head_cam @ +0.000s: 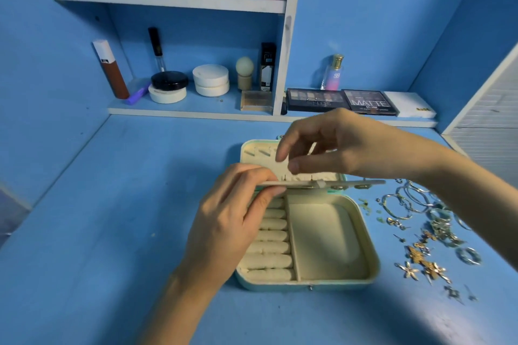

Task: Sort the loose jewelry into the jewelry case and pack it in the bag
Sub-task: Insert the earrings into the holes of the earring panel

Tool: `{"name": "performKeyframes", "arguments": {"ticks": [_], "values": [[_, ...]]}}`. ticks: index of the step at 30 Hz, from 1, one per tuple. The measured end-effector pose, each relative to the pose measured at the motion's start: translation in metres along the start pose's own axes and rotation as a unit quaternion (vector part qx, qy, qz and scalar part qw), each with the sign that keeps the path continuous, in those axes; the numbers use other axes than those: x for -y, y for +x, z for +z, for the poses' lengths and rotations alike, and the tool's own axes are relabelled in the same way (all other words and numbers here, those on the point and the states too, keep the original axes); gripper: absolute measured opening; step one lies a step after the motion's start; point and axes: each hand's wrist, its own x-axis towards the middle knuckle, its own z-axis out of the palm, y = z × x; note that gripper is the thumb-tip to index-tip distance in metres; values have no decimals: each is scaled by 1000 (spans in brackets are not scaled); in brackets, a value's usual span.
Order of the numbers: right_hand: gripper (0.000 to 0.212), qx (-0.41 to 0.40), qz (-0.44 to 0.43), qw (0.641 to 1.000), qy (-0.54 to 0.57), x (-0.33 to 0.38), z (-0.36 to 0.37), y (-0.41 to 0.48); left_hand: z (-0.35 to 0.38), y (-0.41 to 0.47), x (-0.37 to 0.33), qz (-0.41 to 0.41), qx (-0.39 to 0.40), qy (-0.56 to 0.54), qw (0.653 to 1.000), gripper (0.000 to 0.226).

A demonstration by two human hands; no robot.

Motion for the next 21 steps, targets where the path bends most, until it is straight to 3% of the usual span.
{"name": "performKeyframes", "arguments": {"ticks": [4,8,14,21], "values": [[5,-189,-81,978,-36,2,5,-13,1,15,2,-45,16,-3,999,16],[6,-283,-147,945,-66,2,12,-27,6,30,9,-76,17,-10,997,22],[7,-264,-132,951,-93,-18,22,-42,19,33,15,-165,-45,-84,982,34],[8,-225,-61,968,-91,-39,19,-64,21,24,14,-134,-68,-96,984,23]]}}
